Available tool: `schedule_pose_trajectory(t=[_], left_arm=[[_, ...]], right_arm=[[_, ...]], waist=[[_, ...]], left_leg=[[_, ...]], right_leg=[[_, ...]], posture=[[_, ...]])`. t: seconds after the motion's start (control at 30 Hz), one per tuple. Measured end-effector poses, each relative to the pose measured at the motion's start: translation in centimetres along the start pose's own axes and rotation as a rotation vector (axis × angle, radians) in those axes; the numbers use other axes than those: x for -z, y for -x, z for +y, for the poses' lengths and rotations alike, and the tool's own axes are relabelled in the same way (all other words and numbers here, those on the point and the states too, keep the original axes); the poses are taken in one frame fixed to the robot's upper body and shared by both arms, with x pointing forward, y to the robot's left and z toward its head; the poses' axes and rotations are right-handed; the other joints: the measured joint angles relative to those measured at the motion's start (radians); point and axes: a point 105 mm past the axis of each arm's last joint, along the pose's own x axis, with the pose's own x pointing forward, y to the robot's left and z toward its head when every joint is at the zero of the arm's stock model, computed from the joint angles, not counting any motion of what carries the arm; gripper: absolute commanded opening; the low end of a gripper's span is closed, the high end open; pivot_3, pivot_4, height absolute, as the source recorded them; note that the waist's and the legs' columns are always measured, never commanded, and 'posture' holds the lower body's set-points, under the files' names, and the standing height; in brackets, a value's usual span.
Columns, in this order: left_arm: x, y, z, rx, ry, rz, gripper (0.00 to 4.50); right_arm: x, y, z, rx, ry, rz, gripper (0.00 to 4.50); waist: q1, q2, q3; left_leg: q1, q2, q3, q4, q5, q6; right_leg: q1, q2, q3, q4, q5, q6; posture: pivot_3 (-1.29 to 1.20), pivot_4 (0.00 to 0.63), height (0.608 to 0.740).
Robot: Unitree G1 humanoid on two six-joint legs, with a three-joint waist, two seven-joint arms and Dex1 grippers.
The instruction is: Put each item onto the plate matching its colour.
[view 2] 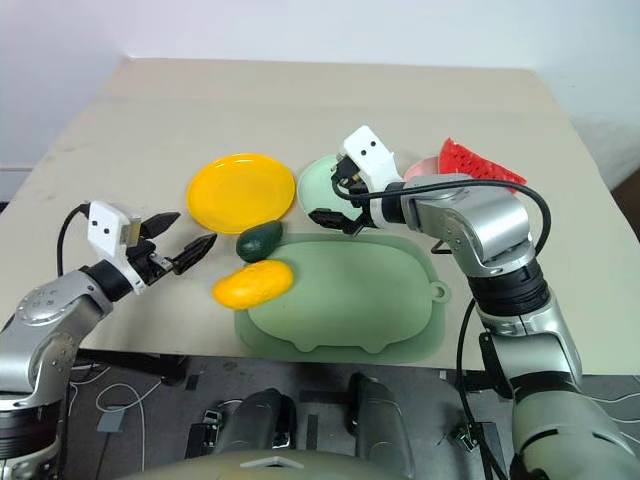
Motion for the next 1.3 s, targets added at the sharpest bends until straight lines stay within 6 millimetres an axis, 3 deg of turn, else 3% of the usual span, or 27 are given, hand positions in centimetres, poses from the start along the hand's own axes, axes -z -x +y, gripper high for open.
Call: schedule_pose_trajectory(t=[0.3,0.6,0.97,1.3], left_arm=[[-0.5,0.7,2.5,0.020,-0.008,0.032,4.50],[-3.2,-1.7,1.5,0.370,-0.035,0.073,4.50],[-4.5,-5.4,-0.5,0.840,-0.361,0.251,4.50],[-1.8,-6.7,-1.5,1.000,-0.479,0.397,4.50]], right_arm=[[-0.8,0.0,0.9,-0.018,0.084,-0.055,4.47],[0.5,-0.9,1.2,-0.008,0.072,-0.040,4.47],[1.9,-1.0,1.0,0.060,-0.005,-0.043,4.47],[2.6,0.7,-0.6,0.192,-0.068,-0.056,4.47]], waist=[[-0.004,0.000,0.000],[-0.002,0.000,0.000],[0.001,0.000,0.000],[-0.010,0.000,0.000]], left_leg=[[0.000,0.000,0.000,0.000,0.000,0.000],[0.000,-0.001,0.002,0.000,0.000,-0.001],[-0.002,-0.002,0.005,0.000,0.001,-0.001],[-0.002,-0.001,0.004,0.000,0.000,0.000]], right_leg=[[0.000,0.000,0.000,0.000,0.000,0.000],[-0.001,0.001,-0.001,0.000,0.000,0.000],[-0.001,0.002,-0.001,0.000,0.000,0.000],[-0.001,0.001,0.000,0.001,0.000,0.000]], posture=[[0.00,0.150,0.740],[0.00,0.150,0.740],[0.00,0.150,0.740],[0.00,0.150,0.740]])
